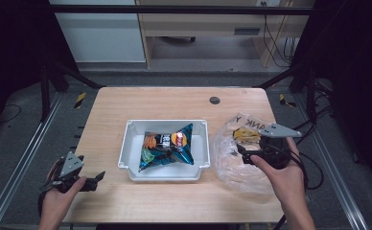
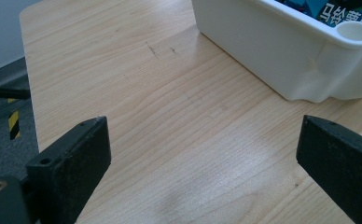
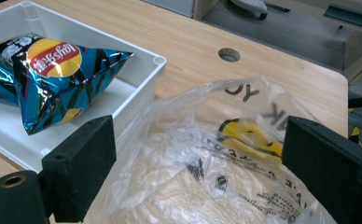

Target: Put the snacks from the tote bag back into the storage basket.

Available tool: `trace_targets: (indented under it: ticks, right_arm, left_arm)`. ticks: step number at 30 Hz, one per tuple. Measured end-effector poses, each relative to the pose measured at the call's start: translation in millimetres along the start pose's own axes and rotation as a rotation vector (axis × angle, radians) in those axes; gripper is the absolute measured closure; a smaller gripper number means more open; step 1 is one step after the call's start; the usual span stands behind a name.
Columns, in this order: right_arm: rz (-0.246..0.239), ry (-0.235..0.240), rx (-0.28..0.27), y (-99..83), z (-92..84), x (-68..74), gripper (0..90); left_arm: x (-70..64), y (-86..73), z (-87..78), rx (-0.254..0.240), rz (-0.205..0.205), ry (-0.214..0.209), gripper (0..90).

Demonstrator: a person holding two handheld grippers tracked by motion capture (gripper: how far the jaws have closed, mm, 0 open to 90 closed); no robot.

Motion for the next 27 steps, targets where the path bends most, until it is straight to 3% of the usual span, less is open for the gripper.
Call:
trace_targets:
  ticks: [16, 27]
  right_arm:
    - [0.033, -0.003, 0.039, -30.8, 11.8, 1.9, 10.3]
    - [0.046, -0.007, 0.085, -60.7, 35.2, 7.0, 10.3]
  left_arm:
    - [0.0, 0.0, -0.2, 0.000, 0.000, 0.001, 2.6]
    - [0.4, -0.4, -0.1, 0.001, 0.002, 0.003, 2.6]
Point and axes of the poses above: each handheld gripper's, and its own axes: z roughly forward along the jaws, y roughly out of its top, x roughly to its left, the point moved 2 cm from there along z, roughly forward along the jaws, and after that the axes turned 1 degree about z, right-handed, at the moved point
